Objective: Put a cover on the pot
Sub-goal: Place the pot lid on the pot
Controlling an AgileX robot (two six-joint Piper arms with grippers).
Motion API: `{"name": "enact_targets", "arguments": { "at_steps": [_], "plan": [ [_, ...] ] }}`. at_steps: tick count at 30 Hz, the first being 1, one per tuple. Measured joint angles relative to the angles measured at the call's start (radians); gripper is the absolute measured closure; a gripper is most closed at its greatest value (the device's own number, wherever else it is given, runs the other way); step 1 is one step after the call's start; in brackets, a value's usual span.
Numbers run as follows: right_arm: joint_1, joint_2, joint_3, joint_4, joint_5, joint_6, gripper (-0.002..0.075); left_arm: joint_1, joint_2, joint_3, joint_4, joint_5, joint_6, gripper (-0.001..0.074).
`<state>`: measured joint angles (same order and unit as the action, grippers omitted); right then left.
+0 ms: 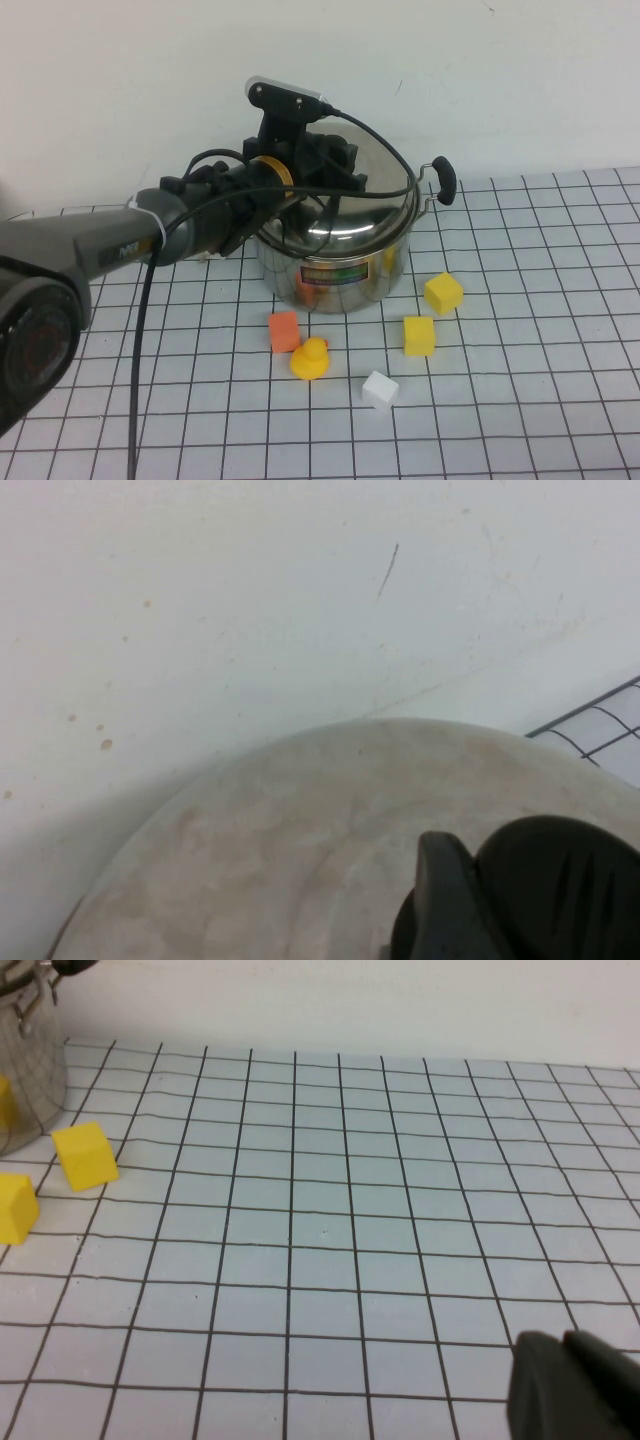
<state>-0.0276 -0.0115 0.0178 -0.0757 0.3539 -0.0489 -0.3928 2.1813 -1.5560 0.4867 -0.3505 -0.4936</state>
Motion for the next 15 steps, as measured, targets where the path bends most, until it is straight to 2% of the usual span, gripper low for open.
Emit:
{"name": "enact_targets", "arguments": {
  "at_steps": [15],
  "plan": [
    [0.0, 0.0, 0.0, 0.0, 0.0, 0.0, 0.0717, 0.0, 0.031, 0.0, -0.046, -0.045, -0.033, 0.0405]
  ]
}}
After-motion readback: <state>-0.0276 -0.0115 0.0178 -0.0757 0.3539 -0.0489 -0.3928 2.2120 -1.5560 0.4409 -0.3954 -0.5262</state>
